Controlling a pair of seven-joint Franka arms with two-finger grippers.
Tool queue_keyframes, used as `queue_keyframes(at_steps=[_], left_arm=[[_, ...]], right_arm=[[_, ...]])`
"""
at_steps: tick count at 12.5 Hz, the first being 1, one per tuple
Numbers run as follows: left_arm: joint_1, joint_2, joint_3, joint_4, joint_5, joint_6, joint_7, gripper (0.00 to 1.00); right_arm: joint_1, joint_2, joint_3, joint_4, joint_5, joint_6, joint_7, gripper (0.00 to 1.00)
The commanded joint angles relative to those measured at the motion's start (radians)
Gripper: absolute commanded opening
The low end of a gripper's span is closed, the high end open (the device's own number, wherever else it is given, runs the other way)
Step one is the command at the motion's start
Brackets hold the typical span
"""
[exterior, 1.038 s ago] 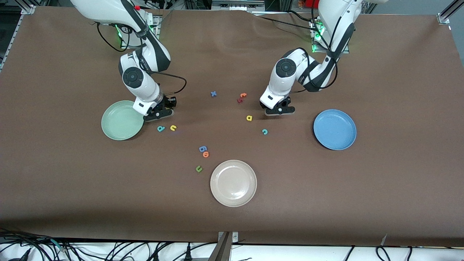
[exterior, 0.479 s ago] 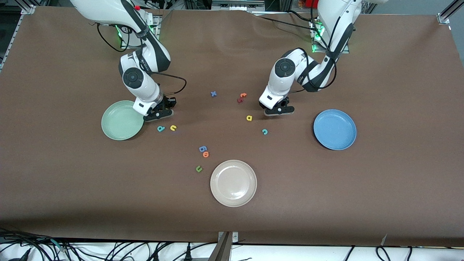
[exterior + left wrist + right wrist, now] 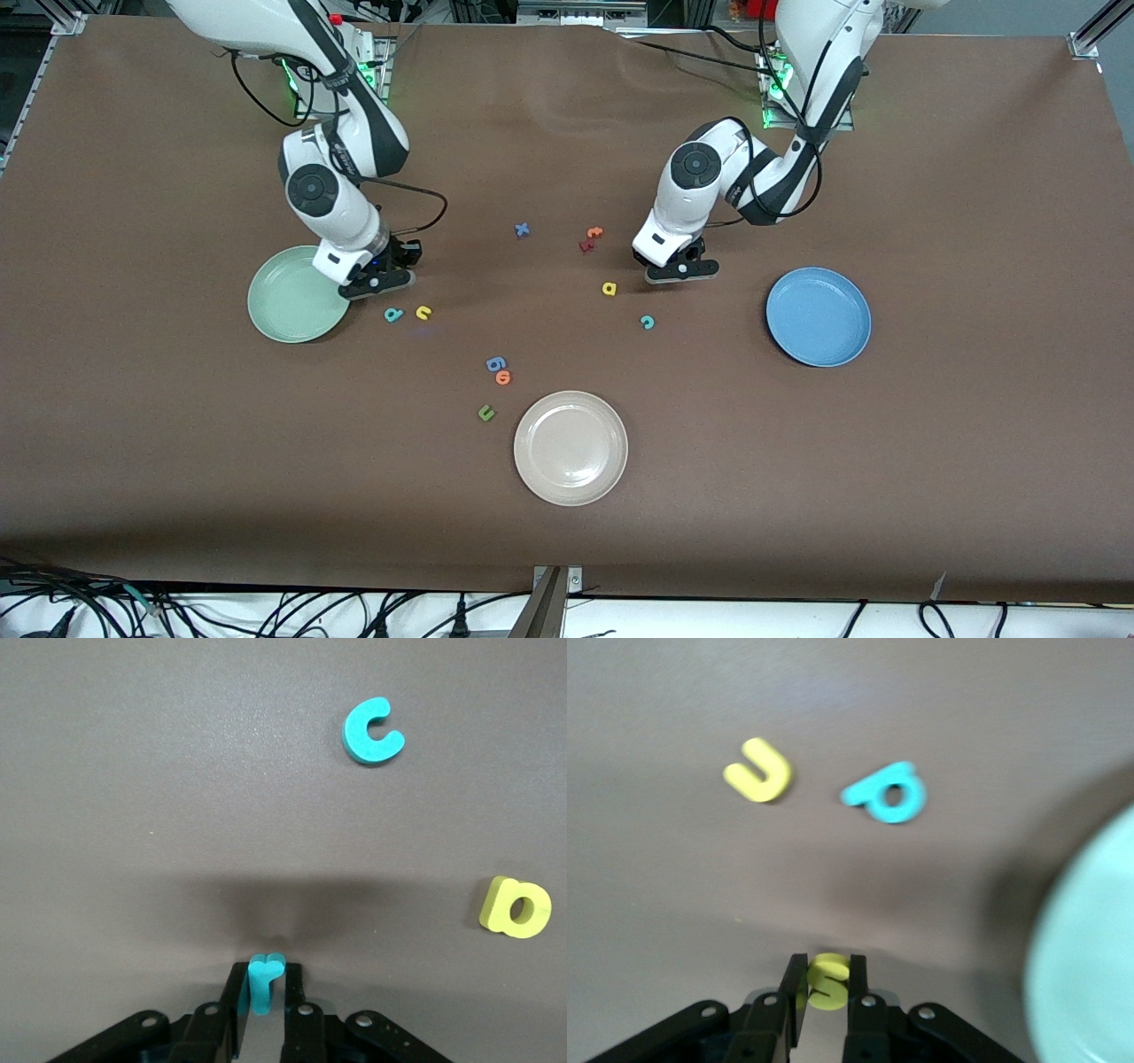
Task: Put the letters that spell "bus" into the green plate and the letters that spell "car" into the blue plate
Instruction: 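Grasp the s with the right gripper while the left gripper grasps the r, then place the yellow s on the green plate and open the right gripper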
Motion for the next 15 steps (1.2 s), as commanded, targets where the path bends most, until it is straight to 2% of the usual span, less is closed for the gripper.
queue_keyframes(at_steps=[1,3,6,7,11,12,13,14,15], left_arm=[[-0.007,0.017,0.007,0.012,0.034,0.000,-0.027,0.17],[-0.005,0.022,0.007,0.012,0.034,0.000,-0.027,0.16],[-0.005,0.023,0.007,0.012,0.034,-0.001,-0.027,0.12],[-0.005,0.023,0.007,0.012,0.034,-0.001,-0.027,0.09],[-0.005,0.023,0.007,0.012,0.034,-0.003,-0.027,0.06],[-0.005,0.023,0.007,0.012,0.034,-0.004,-0.027,0.04],[-0.005,0.023,0.007,0.012,0.034,-0.004,-0.027,0.03],[-0.005,0.023,0.007,0.012,0.034,-0.006,-0.028,0.01],[-0.005,0.022,0.007,0.012,0.034,-0.006,-0.028,0.00]], right_arm=[[0.002,-0.079,-0.066,0.031,-0.013,-0.121,-0.035,0.06],[0.002,-0.097,-0.130,0.057,-0.013,-0.160,-0.087,0.06],[0.000,-0.065,-0.282,0.068,-0.013,-0.164,-0.216,0.07],[-0.001,-0.050,-0.304,0.068,-0.013,-0.158,-0.235,0.08],[-0.064,0.027,-0.307,0.068,-0.013,-0.082,-0.305,0.12],[-0.072,0.044,-0.307,0.068,-0.013,-0.065,-0.313,0.15],[-0.072,0.048,-0.307,0.068,-0.013,-0.059,-0.313,0.24],[-0.070,0.047,-0.307,0.069,-0.013,-0.059,-0.308,0.47],[-0.070,0.039,-0.306,0.077,-0.012,-0.062,-0.298,0.75]])
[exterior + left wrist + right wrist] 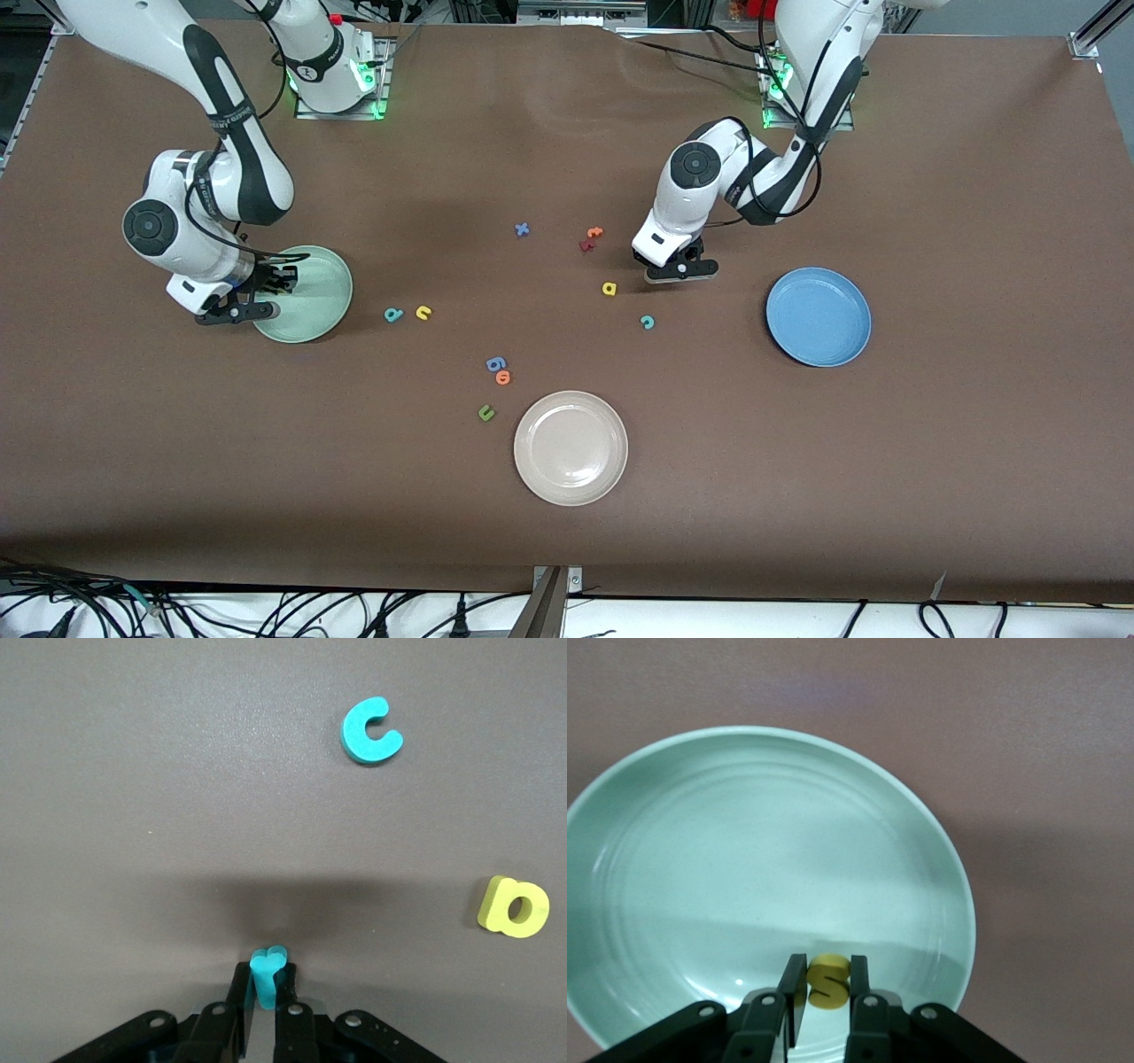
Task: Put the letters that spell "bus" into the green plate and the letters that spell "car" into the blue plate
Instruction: 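Place the yellow s on the green plate and open the right gripper, then place the r on the blue plate while the right gripper reaches teal p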
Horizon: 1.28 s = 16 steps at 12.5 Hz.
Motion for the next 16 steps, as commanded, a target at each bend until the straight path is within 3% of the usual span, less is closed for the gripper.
queue_keyframes(at_steps=[1,3,4,6,9,13,16], left_arm=[[-0.005,0.022,0.007,0.011,0.034,-0.006,-0.025,0.00],[0.003,0.013,0.007,0.028,0.034,-0.031,-0.022,0.00],[0.007,0.012,0.007,0.069,0.034,-0.106,-0.019,0.00],[0.018,0.015,0.007,0.184,0.027,-0.304,-0.007,0.00],[0.049,0.017,0.007,0.272,-0.011,-0.453,0.111,0.00],[0.163,0.008,0.007,0.352,-0.013,-0.633,0.341,0.00],[0.280,-0.017,0.007,0.356,-0.013,-0.658,0.534,0.00]], right_arm=[[-0.005,-0.024,0.009,0.023,-0.009,-0.005,0.007,0.93],[0.006,-0.053,0.016,0.032,-0.009,-0.016,0.053,0.97],[0.015,-0.067,0.030,0.053,-0.008,-0.046,0.091,0.97],[0.015,-0.069,0.093,0.130,-0.006,-0.153,0.191,0.97],[0.028,-0.041,0.182,0.164,-0.003,-0.149,0.378,0.96],[0.100,0.039,0.182,0.164,-0.002,-0.089,0.647,0.97],[0.144,0.079,0.182,0.164,-0.002,-0.088,0.850,0.97]])
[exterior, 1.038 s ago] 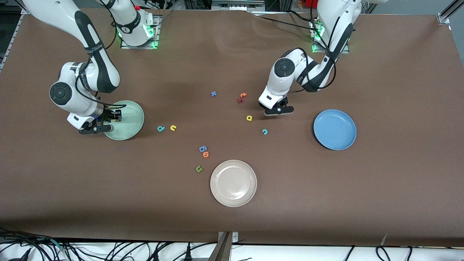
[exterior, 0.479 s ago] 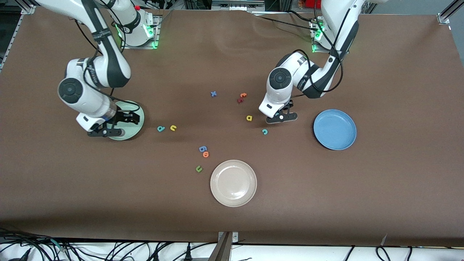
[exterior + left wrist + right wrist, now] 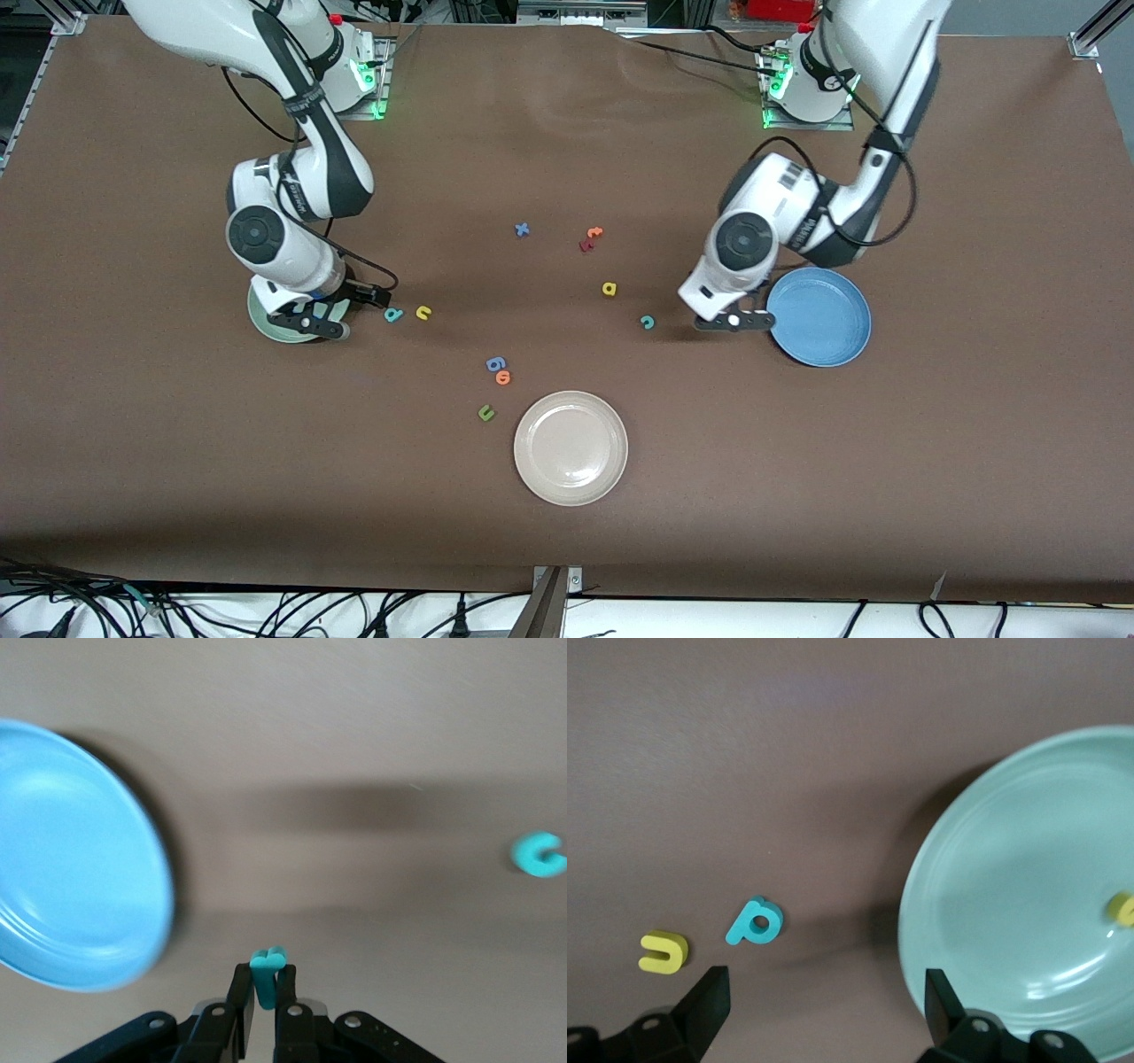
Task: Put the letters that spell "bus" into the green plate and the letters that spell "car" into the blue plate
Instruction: 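Place the r on the blue plate while the right gripper reaches teal p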
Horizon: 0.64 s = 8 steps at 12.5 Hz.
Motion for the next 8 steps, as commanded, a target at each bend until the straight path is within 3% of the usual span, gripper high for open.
queue_keyframes(at_steps=[1,6,8], left_arm=[[0.090,-0.023,-0.008,0.006,-0.011,-0.029,0.149,0.00],[0.195,-0.060,-0.009,-0.040,-0.016,0.017,0.258,0.00],[0.215,-0.094,-0.011,-0.105,-0.034,0.087,0.293,0.00]], right_arm=[[0.034,0.032,-0.005,0.017,0.001,0.006,0.160,0.98],[0.043,0.059,-0.005,0.066,0.001,0.006,0.372,0.99],[0.057,0.062,-0.005,0.068,0.001,0.027,0.405,0.93]])
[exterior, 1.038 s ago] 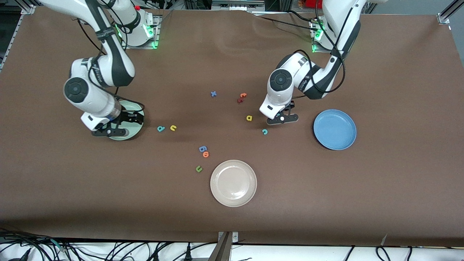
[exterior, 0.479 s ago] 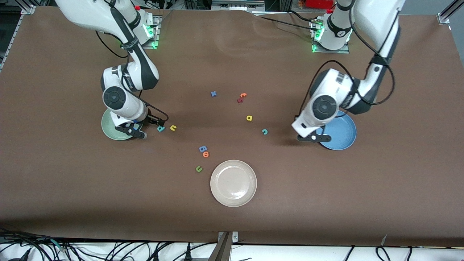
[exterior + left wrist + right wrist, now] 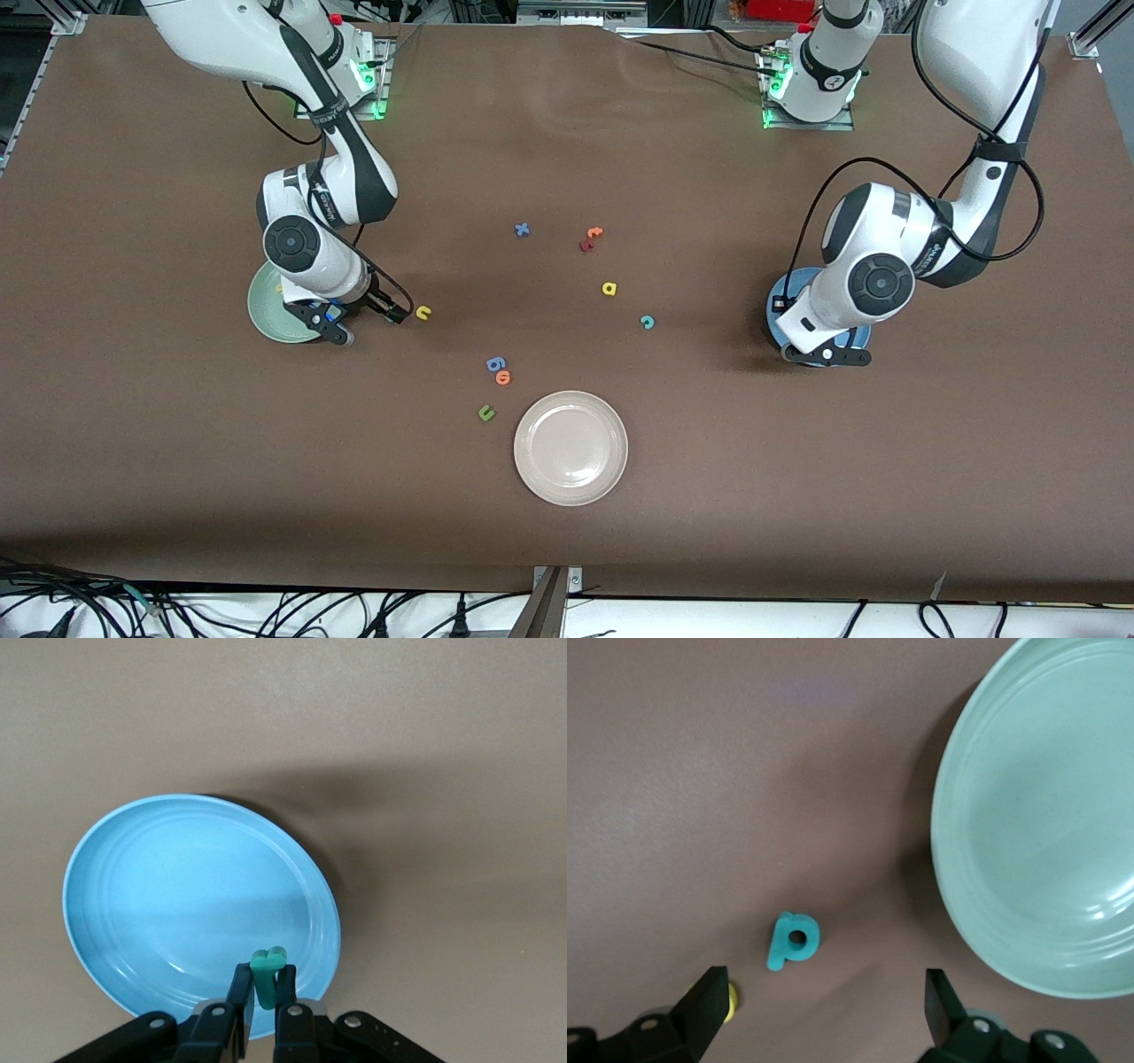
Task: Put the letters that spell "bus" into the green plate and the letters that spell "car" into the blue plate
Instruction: 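Place the r on the blue plate while the right gripper reaches teal p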
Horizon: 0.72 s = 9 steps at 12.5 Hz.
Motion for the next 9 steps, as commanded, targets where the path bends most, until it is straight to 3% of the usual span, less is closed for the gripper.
queue_keyframes(at_steps=[1,2,5,9], left_arm=[[0.025,-0.086,-0.010,-0.133,-0.029,0.109,0.057,0.00],[0.035,-0.107,-0.010,-0.192,-0.029,0.181,0.059,0.00],[0.069,-0.150,-0.008,-0.380,-0.026,0.452,0.111,0.00],[0.095,-0.152,-0.008,-0.422,-0.016,0.516,0.192,0.00]], right_arm=[[0.021,0.028,-0.005,0.023,0.000,0.025,0.046,0.76],[0.021,0.031,-0.005,0.023,0.000,0.028,0.046,0.69],[0.021,0.048,-0.005,0.023,0.002,0.051,0.049,0.62],[0.023,0.060,-0.003,0.015,0.003,0.085,0.051,0.65]])
